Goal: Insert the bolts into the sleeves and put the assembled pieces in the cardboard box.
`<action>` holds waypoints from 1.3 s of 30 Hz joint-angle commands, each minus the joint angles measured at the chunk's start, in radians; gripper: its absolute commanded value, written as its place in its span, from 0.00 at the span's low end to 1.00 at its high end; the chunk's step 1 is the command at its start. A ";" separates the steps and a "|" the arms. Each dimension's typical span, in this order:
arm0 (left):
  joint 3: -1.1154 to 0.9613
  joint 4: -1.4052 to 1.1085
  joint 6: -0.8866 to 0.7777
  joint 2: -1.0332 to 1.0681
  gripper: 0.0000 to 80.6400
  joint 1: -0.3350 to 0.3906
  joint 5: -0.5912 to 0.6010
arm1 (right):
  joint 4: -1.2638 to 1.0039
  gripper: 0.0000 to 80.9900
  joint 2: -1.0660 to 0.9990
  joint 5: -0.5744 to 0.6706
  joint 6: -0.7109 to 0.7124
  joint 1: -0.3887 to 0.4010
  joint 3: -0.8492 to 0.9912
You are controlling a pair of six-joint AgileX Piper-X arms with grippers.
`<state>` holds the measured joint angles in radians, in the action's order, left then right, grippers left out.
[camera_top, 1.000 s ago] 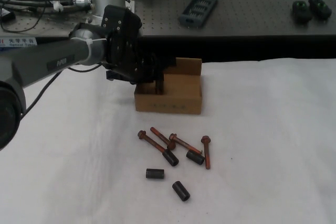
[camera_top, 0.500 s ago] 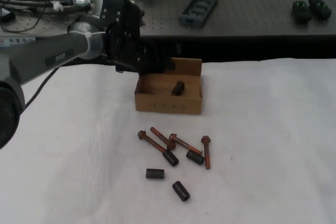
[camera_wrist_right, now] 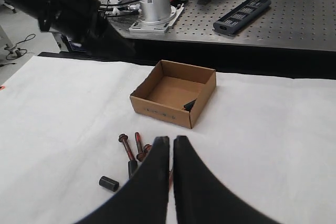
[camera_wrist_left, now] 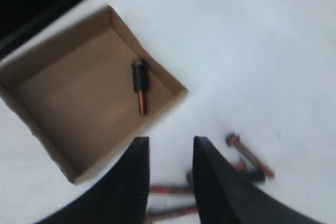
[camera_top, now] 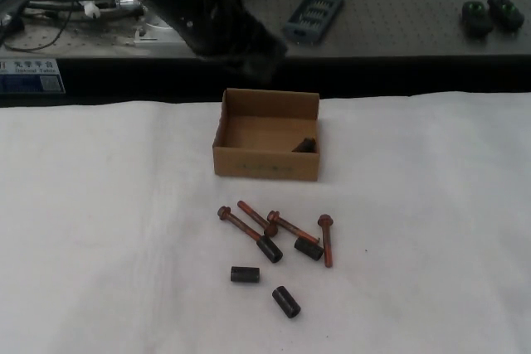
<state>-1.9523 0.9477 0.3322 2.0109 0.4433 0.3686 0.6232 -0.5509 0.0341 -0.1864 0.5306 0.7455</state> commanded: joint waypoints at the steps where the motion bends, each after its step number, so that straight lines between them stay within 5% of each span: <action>1: 0.009 0.157 0.286 -0.001 0.26 0.044 -0.045 | -0.016 0.03 0.008 0.006 0.000 -0.005 0.006; 7: 0.124 0.296 0.546 -0.001 0.26 0.135 -0.099 | -0.016 0.03 0.010 0.029 0.000 -0.005 0.006; 20: 0.465 0.129 0.514 -0.001 0.26 0.214 -0.308 | 0.000 0.03 0.079 0.055 0.000 -0.005 0.006; 39: 0.477 -0.047 0.522 -0.026 0.26 0.223 -0.357 | 0.030 0.03 0.085 0.055 0.000 -0.005 0.006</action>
<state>-1.4747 0.9052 0.8437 2.0061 0.6600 0.0341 0.6566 -0.4726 0.0834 -0.1864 0.5306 0.7455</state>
